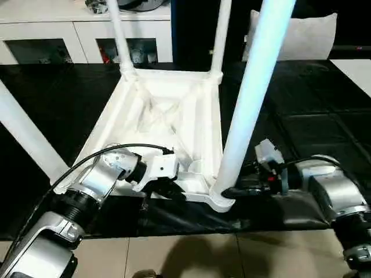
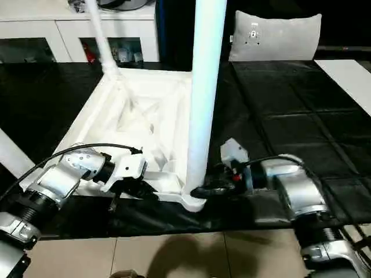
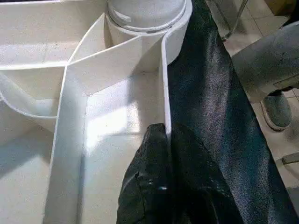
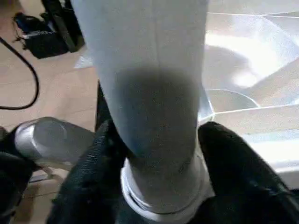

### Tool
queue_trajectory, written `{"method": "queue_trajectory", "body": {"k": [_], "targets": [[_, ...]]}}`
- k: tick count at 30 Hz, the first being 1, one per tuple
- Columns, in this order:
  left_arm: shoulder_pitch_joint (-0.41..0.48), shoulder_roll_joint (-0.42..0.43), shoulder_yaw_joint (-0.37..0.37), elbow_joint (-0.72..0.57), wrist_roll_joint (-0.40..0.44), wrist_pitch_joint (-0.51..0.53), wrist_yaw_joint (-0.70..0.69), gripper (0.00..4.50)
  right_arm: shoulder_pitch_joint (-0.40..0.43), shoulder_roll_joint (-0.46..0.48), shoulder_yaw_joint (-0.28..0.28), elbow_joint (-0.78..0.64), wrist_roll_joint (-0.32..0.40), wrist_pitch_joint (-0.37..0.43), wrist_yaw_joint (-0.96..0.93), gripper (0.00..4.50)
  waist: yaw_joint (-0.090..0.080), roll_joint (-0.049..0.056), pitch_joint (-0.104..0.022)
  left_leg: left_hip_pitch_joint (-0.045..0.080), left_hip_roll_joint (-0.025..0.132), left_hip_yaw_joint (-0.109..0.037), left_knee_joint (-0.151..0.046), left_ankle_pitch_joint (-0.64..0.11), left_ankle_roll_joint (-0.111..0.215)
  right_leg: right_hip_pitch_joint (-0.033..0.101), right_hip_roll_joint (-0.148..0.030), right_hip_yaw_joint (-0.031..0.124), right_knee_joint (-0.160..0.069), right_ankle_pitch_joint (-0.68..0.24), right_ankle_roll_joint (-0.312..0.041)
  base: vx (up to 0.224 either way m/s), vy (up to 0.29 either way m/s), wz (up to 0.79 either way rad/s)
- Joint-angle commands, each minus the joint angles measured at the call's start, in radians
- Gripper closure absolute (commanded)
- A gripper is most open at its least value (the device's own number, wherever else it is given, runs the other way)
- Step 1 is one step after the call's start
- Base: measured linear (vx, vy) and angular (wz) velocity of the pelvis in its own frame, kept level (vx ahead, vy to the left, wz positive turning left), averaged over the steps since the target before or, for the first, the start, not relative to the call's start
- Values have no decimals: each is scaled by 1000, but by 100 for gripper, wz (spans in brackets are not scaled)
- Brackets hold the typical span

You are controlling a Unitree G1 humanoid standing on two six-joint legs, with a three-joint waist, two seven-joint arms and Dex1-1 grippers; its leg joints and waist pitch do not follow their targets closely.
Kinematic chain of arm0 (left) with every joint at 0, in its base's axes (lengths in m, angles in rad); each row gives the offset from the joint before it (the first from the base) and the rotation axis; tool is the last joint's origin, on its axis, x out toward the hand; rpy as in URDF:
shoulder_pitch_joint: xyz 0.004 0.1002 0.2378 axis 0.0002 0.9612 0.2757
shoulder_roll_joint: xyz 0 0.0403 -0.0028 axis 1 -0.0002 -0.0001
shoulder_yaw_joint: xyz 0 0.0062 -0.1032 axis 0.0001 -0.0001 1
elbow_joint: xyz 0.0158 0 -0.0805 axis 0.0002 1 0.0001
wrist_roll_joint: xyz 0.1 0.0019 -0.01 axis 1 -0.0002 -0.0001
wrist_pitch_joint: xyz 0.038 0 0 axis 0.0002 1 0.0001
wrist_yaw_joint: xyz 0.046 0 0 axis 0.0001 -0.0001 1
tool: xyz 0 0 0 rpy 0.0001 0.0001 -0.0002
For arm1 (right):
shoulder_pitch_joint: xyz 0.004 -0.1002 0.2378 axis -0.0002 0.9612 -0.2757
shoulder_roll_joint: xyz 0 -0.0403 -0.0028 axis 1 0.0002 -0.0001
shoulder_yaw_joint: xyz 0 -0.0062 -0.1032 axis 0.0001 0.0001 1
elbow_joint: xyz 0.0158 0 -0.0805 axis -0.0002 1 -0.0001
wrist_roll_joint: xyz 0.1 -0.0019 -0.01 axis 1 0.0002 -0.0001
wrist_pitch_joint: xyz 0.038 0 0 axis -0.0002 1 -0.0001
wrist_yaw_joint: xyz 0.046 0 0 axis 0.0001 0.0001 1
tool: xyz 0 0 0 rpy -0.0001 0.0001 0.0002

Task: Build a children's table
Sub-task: Rotate leg to tighten

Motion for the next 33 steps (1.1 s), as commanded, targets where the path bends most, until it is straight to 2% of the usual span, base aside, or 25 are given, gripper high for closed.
{"method": "queue_trajectory", "body": {"k": [1, 7, 10, 11, 12, 14, 15, 16, 17, 18, 19, 20, 22, 23, 24, 25, 26, 27, 29, 30, 31, 32, 33], "targets": [[-9, -3, -54, 1, 21, -22, -58, 450, -13, 2, 8, -1, 15, 3, 20, 228, -3, -16, -67, 6, 65, -13, -61, -24, 118, 58, -91, 49, -51, -18, -266, 0, 0, 0], [4, -3, -48, -11, 6, -3, -60, 450, 0, 7, 8, -10, 26, 21, 32, 257, -1, -15, -67, 5, 64, -14, -60, -19, 117, 58, -91, 48, -51, -22, -264, 0, 0, 0], [17, -12, -23, -33, -10, 79, -24, 450, 34, 31, -6, -56, 45, 81, -37, 262, -2, -14, -66, 5, 65, -14, -62, -22, 111, 59, -91, 48, -52, -28, -263, 0, 0, 0], [20, -23, -4, -43, -13, 141, 19, 450, 52, 50, -8, -85, 35, 120, -109, 262, -2, -13, -65, 5, 64, -14, -62, -26, 109, 57, -91, 48, -54, -41, -259, 0, 0, 0], [23, -28, 5, -47, -15, 160, 39, 450, 58, 63, -11, -96, 26, 133, -151, 262, -4, -10, -62, 5, 65, -15, -65, -32, 98, 56, -90, 48, -55, -58, -256, 0, 0, 0], [27, -57, 34, -65, -28, 244, 102, 450, 64, 128, -33, -114, -8, 183, -317, 262, -10, -11, -56, 8, 61, -14, -70, -88, 71, 54, -93, 47, -72, -167, -236, 0, 0, 0], [28, -64, 41, -71, -31, 266, 118, 450, 65, 147, -40, -120, -15, 203, -362, 262, -15, -13, -51, 8, 57, -16, -75, -117, 44, 55, -93, 48, -81, -256, -210, 0, 0, 0], [30, -83, 56, -79, -34, 302, 160, 450, 66, 183, -53, -129, -25, 244, -443, 262, -21, -13, -51, 9, 55, -16, -77, -130, 32, 54, -93, 48, -86, -296, -196, -51, -11, -4], [30, -107, 71, -85, -36, 336, 205, 450, 64, 223, -71, -131, -35, 285, -531, 262, -36, -14, -47, 1, 52, -21, -83, -148, 9, 60, -92, 46, -90, -362, -169, -54, -5, -10], [28, -129, 81, -85, -34, 356, 243, 450, 58, 255, -87, -124, -45, 315, -598, 262, -43, -12, -45, 6, 50, -24, -88, -181, -5, 57, -93, 41, -102, -440, -138, -54, -5, -10], [25, -159, 93, -85, -31, 381, 292, 450, 52, 293, -101, -116, -63, 343, -678, 262, -43, -12, -45, 6, 50, -24, -88, -181, -5, 57, -93, 41, -102, -440, -138, 0, 0, 0], [19, -207, 107, -87, -33, 419, 355, 450, 48, 337, -108, -109, -92, 360, -765, 262, -63, -14, -40, 13, 45, -25, -88, -234, -19, 50, -92, 38, -116, -539, -105, 0, 0, 0], [16, -228, 114, -86, -36, 436, 380, 450, 46, 352, -106, -107, -106, 362, -796, 262, -76, -15, -40, 16, 41, -28, -86, -257, -13, 47, -94, 35, -131, -606, -71, 0, 0, 0], [6, -266, 127, -74, -36, 452, 432, 450, 34, 385, -118, -87, -115, 362, -861, 262, -76, -15, -40, 16, 41, -28, -86, -257, -13, 47, -94, 35, -131, -606, -71, 0, 0, 0], [-9, -318, 147, -56, -30, 468, 515, 450, 16, 425, -130, -58, -130, 358, -947, 262, -82, -11, -41, 16, 42, -27, -85, -256, -9, 40, -89, 37, -130, -577, -76, 0, 0, 0], [-23, -354, 159, -38, -23, 470, 574, 450, 4, 445, -130, -37, -135, 342, -979, 262, -82, -12, -42, 18, 42, -28, -86, -256, -9, 40, -89, 36, -130, -569, -79, 0, 0, 0], [-27, -363, 161, -32, -19, 469, 589, 450, 2, 447, -127, -33, -134, 332, -975, 227, -82, -10, -43, 20, 40, -26, -84, -252, -4, 38, -87, 36, -132, -550, -86, 0, 0, 0], [-27, -363, 161, -32, -19, 469, 589, 450, 2, 447, -127, -33, -134, 332, -975, 206, -80, -11, -46, 20, 41, -25, -84, -245, 1, 41, -88, 38, -130, -527, -90, 0, 0, 0], [-32, -374, 153, -32, 6, 464, 617, 450, 3, 464, -144, -56, -129, 317, -989, 192, -74, -10, -49, 13, 48, -23, -89, -199, 21, 47, -85, 45, -114, -386, -122, 0, 0, 0], [-32, -374, 153, -32, 6, 464, 617, 450, 3, 464, -144, -56, -129, 317, -989, 186, -74, -10, -50, 12, 48, -22, -88, -192, 23, 48, -85, 46, -111, -364, -131, 0, 0, 0], [-25, -359, 132, -43, 31, 468, 613, 450, 16, 463, -159, -81, -122, 294, -983, 171, -73, -2, -50, 12, 48, -23, -89, -186, 24, 49, -85, 47, -109, -345, -139, 0, 0, 0], [-20, -332, 112, -43, 49, 451, 595, 450, 27, 446, -165, -87, -119, 287, -968, 156, -72, -5, -51, 11, 49, -21, -87, -177, 28, 51, -86, 48, -108, -316, -149, 0, 0, 0], [-17, -313, 98, -42, 62, 437, 582, 450, 35, 433, -169, -89, -117, 281, -958, 147, -69, -3, -52, 10, 49, -21, -87, -166, 32, 53, -86, 49, -105, -292, -156, 0, 0, 0]]}}
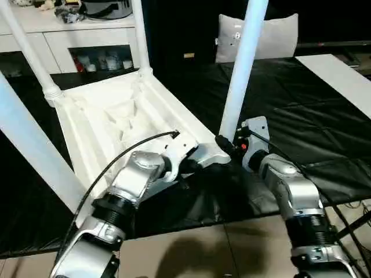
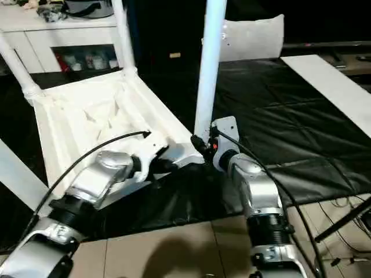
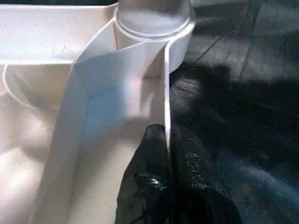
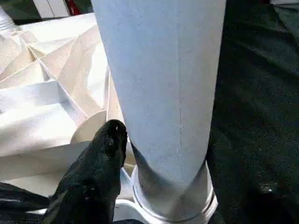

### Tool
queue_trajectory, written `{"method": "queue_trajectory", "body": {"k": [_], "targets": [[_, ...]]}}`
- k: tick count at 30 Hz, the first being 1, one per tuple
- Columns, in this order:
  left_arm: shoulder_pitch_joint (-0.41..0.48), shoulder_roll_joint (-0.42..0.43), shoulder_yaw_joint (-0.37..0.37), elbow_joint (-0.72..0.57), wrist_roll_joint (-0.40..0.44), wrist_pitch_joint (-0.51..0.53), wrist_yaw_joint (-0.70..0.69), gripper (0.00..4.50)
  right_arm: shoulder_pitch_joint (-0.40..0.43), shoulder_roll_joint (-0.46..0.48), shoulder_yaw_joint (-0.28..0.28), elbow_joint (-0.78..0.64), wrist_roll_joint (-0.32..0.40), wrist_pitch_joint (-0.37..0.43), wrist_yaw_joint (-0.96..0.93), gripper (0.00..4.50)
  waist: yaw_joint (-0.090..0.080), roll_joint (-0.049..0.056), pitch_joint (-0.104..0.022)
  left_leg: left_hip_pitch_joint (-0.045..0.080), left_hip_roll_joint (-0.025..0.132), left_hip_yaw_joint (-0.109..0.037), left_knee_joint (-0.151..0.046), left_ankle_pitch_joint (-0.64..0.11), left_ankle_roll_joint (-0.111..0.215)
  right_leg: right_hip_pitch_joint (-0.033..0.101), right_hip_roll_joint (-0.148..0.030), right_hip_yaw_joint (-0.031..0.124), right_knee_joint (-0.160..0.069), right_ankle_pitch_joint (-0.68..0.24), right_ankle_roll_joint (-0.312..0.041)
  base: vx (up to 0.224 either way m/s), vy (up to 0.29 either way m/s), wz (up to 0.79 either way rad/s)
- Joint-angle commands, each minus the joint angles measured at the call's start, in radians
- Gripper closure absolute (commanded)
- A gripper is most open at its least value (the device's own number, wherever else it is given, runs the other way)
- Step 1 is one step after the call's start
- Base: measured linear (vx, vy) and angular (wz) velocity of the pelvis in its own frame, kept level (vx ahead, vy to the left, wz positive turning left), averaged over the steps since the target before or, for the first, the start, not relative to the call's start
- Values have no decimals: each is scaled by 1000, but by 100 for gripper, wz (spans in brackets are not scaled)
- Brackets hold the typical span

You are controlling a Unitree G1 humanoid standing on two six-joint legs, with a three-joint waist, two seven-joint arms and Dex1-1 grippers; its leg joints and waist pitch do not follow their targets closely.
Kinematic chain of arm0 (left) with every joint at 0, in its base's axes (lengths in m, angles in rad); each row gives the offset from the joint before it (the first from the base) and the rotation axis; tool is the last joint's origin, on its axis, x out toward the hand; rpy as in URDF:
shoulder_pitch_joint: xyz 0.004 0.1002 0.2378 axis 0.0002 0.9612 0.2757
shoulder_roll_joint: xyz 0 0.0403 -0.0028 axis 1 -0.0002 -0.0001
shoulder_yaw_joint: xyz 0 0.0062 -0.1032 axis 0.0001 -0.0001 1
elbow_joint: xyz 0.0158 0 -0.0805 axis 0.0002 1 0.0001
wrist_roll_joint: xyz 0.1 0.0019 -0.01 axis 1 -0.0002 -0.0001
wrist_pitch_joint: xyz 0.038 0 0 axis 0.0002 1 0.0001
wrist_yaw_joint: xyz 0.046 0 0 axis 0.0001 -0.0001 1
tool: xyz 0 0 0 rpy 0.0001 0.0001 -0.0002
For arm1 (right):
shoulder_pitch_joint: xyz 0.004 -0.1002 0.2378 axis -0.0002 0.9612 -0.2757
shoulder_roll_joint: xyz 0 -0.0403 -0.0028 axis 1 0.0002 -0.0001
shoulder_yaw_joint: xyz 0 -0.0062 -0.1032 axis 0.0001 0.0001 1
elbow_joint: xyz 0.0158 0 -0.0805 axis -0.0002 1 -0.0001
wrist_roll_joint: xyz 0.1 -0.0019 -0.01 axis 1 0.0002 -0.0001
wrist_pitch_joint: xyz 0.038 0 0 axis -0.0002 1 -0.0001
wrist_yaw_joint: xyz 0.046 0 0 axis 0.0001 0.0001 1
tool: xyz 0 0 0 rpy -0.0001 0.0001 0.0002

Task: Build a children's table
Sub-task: Rotate leg to tighten

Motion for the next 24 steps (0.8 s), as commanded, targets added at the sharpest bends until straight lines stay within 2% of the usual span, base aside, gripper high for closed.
{"method": "queue_trajectory", "body": {"k": [1, 3, 4, 7, 8, 10, 12, 13, 15, 17, 20, 21, 22, 24], "targets": [[-17, 1, -53, -16, 15, -34, -24, 450, 24, 15, 51, 7, 29, 16, 63, 143, 9, -3, -52, -8, 47, -21, -74, -167, 51, 46, -87, 54, -95, -287, -159, 0, 0, 0], [-6, 59, -55, -4, 13, -86, -67, 450, 61, -78, 57, -4, 49, -16, 188, 125, 13, -2, -53, -8, 47, -18, -71, -154, 62, 50, -86, 53, -93, -244, -169, 0, 0, 0], [-6, 59, -55, -4, 13, -87, -67, 450, 61, -79, 57, -4, 49, -16, 188, 112, 16, -3, -53, -7, 47, -19, -70, -149, 65, 52, -86, 52, -92, -237, -172, 0, 0, 0], [10, 101, -57, -16, -2, -126, -136, 450, 91, -161, 53, -37, 76, -45, 309, 92, 27, -2, -57, -10, 49, -18, -67, -117, 76, 55, -88, 52, -86, -189, -186, 0, 0, 0], [19, 120, -63, -22, -11, -173, -181, 450, 97, -197, 52, -36, 75, -75, 352, 78, 29, -1, -60, -13, 49, -19, -64, -97, 86, 56, -87, 51, -80, -147, -199, 0, 0, 0], [29, 151, -82, -29, -8, -207, -237, 450, 94, -244, 46, -23, 73, -113, 410, 67, 29, 1, -61, -16, 50, -19, -63, -86, 92, 55, -87, 50, -76, -122, -207, 0, 0, 0], [30, 172, -99, -24, 1, -236, -260, 450, 92, -274, 43, -16, 76, -137, 455, 54, 30, 3, -58, -12, 51, -17, -62, -101, 95, 50, -86, 49, -78, -131, -217, 0, 0, 0], [30, 193, -114, -12, -1, -281, -290, 450, 88, -321, 48, -14, 86, -163, 527, 46, 31, 4, -58, -12, 53, -17, -62, -109, 95, 50, -87, 49, -79, -141, -218, 0, 0, 0], [31, 206, -120, -8, -11, -305, -322, 450, 85, -357, 57, -15, 97, -175, 587, 16, 38, 2, -57, -11, 54, -17, -62, -120, 99, 51, -86, 49, -79, -159, -216, 0, 0, 0], [33, 224, -129, -8, -23, -332, -373, 450, 78, -400, 73, -7, 100, -198, 656, 10, 50, 0, -59, -10, 56, -15, -60, -104, 104, 50, -85, 50, -74, -135, -219, 0, 0, 0], [35, 260, -152, -11, -27, -381, -463, 450, 64, -448, 100, 7, 107, -226, 767, 10, 55, -1, -60, -11, 58, -14, -59, -98, 112, 50, -85, 47, -70, -116, -232, 0, 0, 0], [35, 269, -157, -13, -26, -390, -484, 450, 60, -457, 107, 10, 116, -225, 800, 24, 56, 0, -60, -11, 58, -14, -59, -96, 113, 50, -86, 47, -68, -114, -234, 0, 0, 0], [36, 282, -167, -22, -29, -396, -516, 450, 56, -464, 118, 13, 121, -233, 836, 34, 58, -4, -60, -11, 58, -13, -58, -98, 116, 49, -86, 47, -70, -118, -235, 0, 0, 0], [38, 302, -183, -34, -33, -413, -563, 450, 47, -470, 136, 17, 130, -243, 885, 46, 66, 0, -61, -9, 61, -13, -58, -94, 118, 47, -87, 47, -68, -119, -236, 0, 0, 0]]}}
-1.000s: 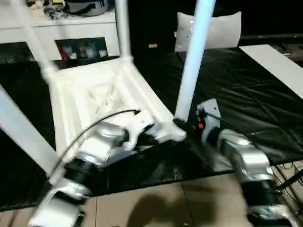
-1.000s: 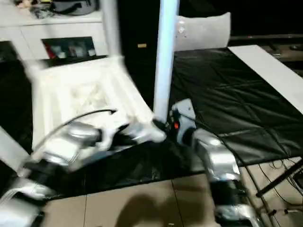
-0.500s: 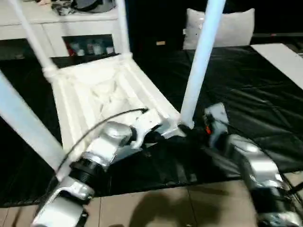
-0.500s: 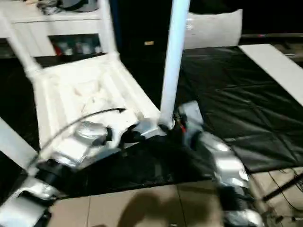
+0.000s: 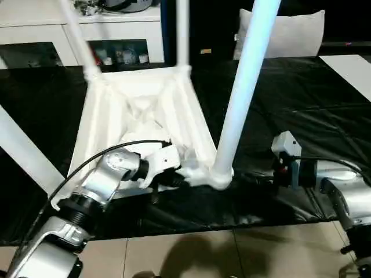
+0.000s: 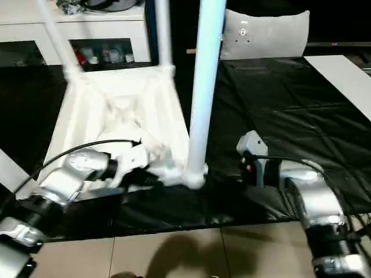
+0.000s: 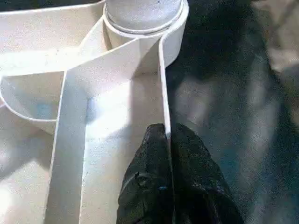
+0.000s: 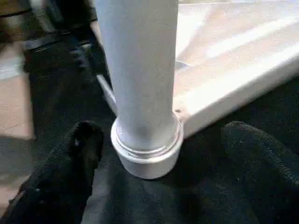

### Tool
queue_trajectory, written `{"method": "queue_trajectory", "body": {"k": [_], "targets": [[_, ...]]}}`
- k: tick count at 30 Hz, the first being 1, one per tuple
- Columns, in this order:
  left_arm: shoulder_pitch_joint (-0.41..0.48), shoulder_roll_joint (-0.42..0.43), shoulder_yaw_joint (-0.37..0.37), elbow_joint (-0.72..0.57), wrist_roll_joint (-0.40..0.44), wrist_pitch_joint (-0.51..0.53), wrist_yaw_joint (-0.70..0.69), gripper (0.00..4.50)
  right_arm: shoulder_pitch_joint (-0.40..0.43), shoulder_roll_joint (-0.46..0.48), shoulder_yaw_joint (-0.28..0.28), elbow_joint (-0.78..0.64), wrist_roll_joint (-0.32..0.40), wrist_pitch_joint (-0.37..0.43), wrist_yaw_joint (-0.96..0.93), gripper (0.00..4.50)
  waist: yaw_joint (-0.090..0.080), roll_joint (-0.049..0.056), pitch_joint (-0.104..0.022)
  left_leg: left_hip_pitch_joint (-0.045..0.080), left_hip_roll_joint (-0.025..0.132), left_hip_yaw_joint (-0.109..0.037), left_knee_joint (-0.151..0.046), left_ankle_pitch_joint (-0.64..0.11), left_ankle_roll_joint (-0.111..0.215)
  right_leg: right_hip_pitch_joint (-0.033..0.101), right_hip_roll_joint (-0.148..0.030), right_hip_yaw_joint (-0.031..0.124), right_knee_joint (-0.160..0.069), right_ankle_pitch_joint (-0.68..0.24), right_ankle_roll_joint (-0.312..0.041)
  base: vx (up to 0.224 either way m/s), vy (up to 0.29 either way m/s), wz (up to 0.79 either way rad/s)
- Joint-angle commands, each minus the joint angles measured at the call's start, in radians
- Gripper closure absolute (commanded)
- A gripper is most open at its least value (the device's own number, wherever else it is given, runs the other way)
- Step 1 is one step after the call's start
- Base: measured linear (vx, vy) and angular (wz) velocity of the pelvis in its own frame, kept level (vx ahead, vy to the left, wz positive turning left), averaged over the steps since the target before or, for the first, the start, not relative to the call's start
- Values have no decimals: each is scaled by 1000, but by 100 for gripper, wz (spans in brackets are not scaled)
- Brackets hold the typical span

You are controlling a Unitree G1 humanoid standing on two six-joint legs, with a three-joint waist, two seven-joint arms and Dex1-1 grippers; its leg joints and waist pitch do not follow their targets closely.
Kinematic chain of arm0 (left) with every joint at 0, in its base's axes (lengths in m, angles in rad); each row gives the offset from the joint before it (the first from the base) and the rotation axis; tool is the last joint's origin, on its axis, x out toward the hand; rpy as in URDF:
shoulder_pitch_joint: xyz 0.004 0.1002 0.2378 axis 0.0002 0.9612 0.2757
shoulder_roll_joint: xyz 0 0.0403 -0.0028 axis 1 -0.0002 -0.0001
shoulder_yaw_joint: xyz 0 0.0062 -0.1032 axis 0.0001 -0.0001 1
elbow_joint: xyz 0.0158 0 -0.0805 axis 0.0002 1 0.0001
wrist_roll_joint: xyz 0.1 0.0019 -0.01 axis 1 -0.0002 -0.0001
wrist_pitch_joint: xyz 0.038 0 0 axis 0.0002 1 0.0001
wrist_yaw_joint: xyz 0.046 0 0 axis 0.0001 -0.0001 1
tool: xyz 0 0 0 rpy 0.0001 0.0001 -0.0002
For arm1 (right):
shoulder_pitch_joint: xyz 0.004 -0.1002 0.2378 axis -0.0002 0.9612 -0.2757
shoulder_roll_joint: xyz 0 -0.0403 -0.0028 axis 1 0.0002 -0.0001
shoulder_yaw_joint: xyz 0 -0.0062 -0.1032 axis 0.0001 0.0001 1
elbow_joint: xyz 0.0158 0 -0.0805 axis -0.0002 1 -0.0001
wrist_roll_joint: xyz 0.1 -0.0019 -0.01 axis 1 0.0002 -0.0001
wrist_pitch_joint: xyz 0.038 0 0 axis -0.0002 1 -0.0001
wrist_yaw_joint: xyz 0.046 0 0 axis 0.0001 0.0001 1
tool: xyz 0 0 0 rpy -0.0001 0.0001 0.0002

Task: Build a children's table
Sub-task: Rotate leg to tighten

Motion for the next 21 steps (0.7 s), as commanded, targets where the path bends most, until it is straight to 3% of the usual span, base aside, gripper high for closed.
{"method": "queue_trajectory", "body": {"k": [1, 3, 4, 6, 11, 21], "targets": [[5, 15, -81, -30, 12, -39, -107, 450, -28, -5, 28, 5, 17, -22, 65, 55, -1, -5, -63, 4, 60, -13, -56, -97, 111, 59, -87, 49, -68, -123, -232, 0, 0, 0], [1, 27, -98, -30, 12, -56, -137, 450, -43, 0, 42, 19, 24, -33, 102, 79, 4, -5, -62, 7, 60, -12, -56, -104, 105, 57, -87, 50, -70, -133, -232, 0, 0, 0], [-2, 31, -106, -31, 15, -65, -149, 450, -55, 7, 50, 31, 27, -36, 121, 79, 7, -11, -63, 7, 60, -13, -57, -106, 104, 57, -88, 49, -67, -141, -236, 0, 0, 0], [-6, 32, -112, -29, 17, -77, -162, 450, -71, 14, 60, 49, 28, -42, 148, 95, 7, -8, -61, 8, 61, -12, -58, -117, 95, 56, -89, 50, -69, -165, -232, 0, 0, 0], [-16, 22, -111, -25, 10, -86, -184, 450, -103, 21, 101, 98, 31, -49, 229, 137, 10, -17, -63, 5, 60, -11, -55, -104, 94, 57, -89, 50, -66, -148, -231, 0, 0, 0], [-6, 23, -110, -21, 7, -91, -187, 450, -120, 53, 116, 137, 35, -53, 260, 229, 16, -15, -65, 4, 59, -12, -54, -90, 97, 57, -89, 48, -64, -152, -222, 0, 0, 0]]}}
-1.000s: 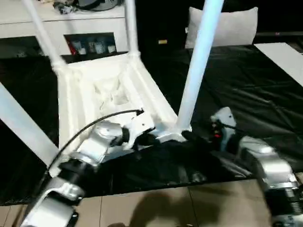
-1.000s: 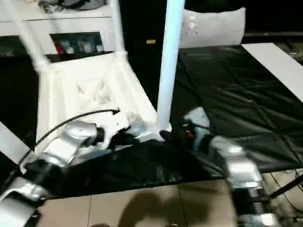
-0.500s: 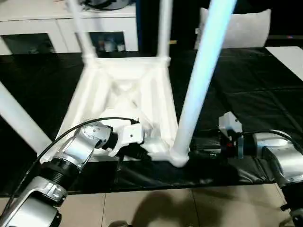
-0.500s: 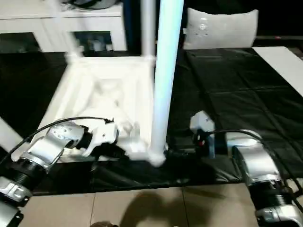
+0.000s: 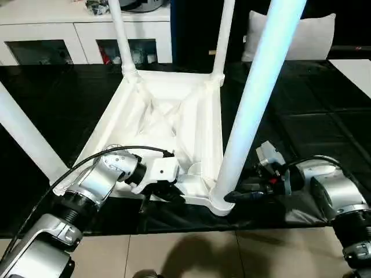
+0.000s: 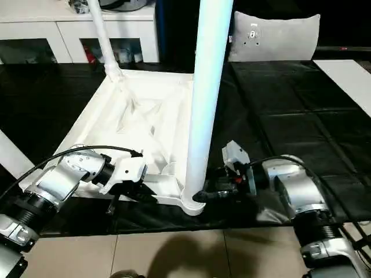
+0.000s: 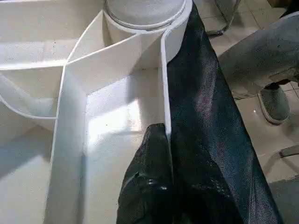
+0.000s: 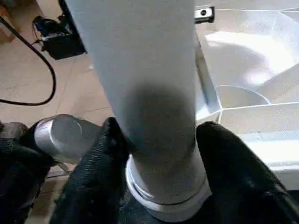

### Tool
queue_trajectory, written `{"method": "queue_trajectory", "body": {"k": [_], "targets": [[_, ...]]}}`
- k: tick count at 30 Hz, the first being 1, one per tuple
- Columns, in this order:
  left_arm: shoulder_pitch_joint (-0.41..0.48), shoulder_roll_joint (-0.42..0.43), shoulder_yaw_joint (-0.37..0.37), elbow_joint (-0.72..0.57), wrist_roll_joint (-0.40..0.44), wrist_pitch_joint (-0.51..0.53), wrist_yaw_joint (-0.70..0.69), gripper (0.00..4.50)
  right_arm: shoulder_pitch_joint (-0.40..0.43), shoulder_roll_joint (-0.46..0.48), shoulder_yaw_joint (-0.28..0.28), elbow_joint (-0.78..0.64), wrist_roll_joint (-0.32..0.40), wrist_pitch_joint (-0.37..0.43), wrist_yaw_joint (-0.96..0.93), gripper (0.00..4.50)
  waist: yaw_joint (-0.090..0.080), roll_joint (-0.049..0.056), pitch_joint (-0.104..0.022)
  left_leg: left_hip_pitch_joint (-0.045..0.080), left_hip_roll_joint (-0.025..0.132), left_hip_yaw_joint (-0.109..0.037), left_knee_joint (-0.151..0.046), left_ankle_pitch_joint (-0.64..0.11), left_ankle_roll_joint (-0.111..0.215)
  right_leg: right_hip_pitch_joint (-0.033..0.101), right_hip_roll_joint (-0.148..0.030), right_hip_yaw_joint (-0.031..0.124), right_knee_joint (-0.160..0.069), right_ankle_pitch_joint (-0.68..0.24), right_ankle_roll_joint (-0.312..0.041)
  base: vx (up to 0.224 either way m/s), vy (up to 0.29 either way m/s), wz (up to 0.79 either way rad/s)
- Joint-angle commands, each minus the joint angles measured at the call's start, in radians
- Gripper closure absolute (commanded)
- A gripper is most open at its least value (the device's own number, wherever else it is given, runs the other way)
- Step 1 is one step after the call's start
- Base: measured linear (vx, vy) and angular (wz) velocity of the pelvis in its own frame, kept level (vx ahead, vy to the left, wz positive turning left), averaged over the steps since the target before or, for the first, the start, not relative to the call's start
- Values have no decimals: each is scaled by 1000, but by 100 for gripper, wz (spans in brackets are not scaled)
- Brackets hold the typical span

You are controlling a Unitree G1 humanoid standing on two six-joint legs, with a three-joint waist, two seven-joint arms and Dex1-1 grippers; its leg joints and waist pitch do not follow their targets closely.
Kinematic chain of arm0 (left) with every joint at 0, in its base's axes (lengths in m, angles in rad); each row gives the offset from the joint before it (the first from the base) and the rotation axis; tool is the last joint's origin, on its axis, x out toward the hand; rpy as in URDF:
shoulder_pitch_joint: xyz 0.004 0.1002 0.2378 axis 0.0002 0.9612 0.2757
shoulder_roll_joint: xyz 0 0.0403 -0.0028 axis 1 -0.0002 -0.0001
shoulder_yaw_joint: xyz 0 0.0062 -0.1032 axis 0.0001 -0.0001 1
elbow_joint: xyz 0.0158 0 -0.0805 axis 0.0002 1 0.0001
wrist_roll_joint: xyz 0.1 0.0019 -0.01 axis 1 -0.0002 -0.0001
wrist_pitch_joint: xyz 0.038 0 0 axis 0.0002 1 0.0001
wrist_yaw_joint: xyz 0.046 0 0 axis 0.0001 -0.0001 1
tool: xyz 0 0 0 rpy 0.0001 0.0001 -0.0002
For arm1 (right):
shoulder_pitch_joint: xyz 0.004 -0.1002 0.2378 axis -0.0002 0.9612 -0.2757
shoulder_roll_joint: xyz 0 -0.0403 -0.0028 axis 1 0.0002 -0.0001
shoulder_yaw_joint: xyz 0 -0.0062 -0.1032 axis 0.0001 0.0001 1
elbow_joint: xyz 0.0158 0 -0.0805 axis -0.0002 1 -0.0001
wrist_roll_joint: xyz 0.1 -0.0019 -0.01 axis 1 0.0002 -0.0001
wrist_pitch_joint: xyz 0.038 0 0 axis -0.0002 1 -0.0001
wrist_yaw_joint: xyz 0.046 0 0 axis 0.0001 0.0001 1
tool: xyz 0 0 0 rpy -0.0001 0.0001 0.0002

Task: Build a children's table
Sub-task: Rotate leg to tighten

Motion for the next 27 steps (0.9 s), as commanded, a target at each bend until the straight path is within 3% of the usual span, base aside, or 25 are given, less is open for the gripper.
{"method": "queue_trajectory", "body": {"k": [1, 7, 8, 10, 13, 14, 15, 17, 19, 20, 21, 22, 24, 27], "targets": [[11, -9, -56, -14, 9, -13, -58, 450, -25, 6, 12, 0, 10, -7, 9, 237, -4, -13, -64, 5, 59, -12, -61, -88, 94, 57, -88, 49, -67, -155, -219, 0, 0, 0], [33, -23, -25, -47, -40, 53, -52, 450, 24, 20, 10, -61, 43, 34, 2, 256, -3, -9, -65, 4, 59, -12, -61, -84, 91, 58, -86, 49, -66, -134, -223, 0, 0, 0], [41, -35, -12, -63, -56, 91, -34, 450, 42, 32, 0, -85, 59, 52, -15, 258, -3, -3, -66, 4, 60, -14, -61, -85, 90, 58, -87, 49, -66, -127, -226, 0, 0, 0], [44, -44, -3, -72, -61, 118, -15, 450, 54, 40, -7, -101, 69, 63, -28, 258, -4, -5, -66, 6, 62, -13, -62, -89, 89, 58, -86, 50, -66, -123, -228, 0, 0, 0], [51, -97, 27, -78, -57, 218, 96, 450, 85, 98, -29, -140, 53, 135, -195, 259, -8, -4, -60, 6, 60, -13, -66, -104, 78, 56, -84, 49, -71, -159, -222, 0, 0, 0], [57, -126, 41, -90, -68, 270, 137, 450, 95, 141, -38, -149, 37, 163, -294, 259, -14, 2, -55, 7, 53, -15, -69, -156, 53, 57, -90, 47, -85, -294, -191, 0, 0, 0], [57, -146, 48, -91, -68, 294, 167, 450, 99, 168, -41, -147, 23, 163, -348, 259, -18, -1, -51, 8, 53, -14, -72, -170, 44, 56, -89, 47, -93, -339, -176, 0, 0, 0], [55, -170, 55, -87, -66, 317, 204, 450, 100, 199, -43, -139, -2, 153, -415, 259, -40, -5, -43, 10, 45, -20, -79, -227, 16, 54, -89, 42, -111, -515, -111, 0, 0, 0], [39, -251, 86, -62, -56, 369, 325, 450, 87, 283, -58, -110, -61, 159, -596, 259, -58, -6, -42, 8, 40, -22, -80, -239, 7, 55, -87, 40, -119, -567, -79, 0, 0, 0], [26, -283, 101, -41, -53, 376, 376, 450, 74, 314, -70, -98, -75, 168, -666, 259, -71, -6, -40, 14, 37, -23, -77, -254, 1, 47, -86, 37, -126, -594, -70, 0, 0, 0], [20, -297, 108, -31, -51, 378, 399, 450, 68, 328, -76, -92, -81, 172, -698, 259, -76, -6, -42, 17, 35, -24, -75, -261, 1, 47, -88, 35, -127, -609, -67, 0, 0, 0], [7, -323, 124, -11, -46, 380, 446, 450, 56, 354, -87, -81, -96, 181, -763, 259, -85, -9, -43, 10, 30, -26, -75, -257, 10, 53, -88, 33, -130, -618, -58, 0, 0, 0], [-14, -358, 150, 18, -33, 365, 528, 450, 34, 395, -107, -61, -128, 203, -889, 259, -95, -3, -46, 13, 34, -25, -75, -253, 25, 46, -82, 36, -129, -568, -69, 0, 0, 0], [-40, -394, 185, 56, -26, 309, 625, 450, 13, 435, -121, -40, -162, 217, -1008, 259, -95, -4, -51, 13, 34, -23, -75, -234, 35, 47, -81, 40, -123, -507, -87, 0, 0, 0]]}}
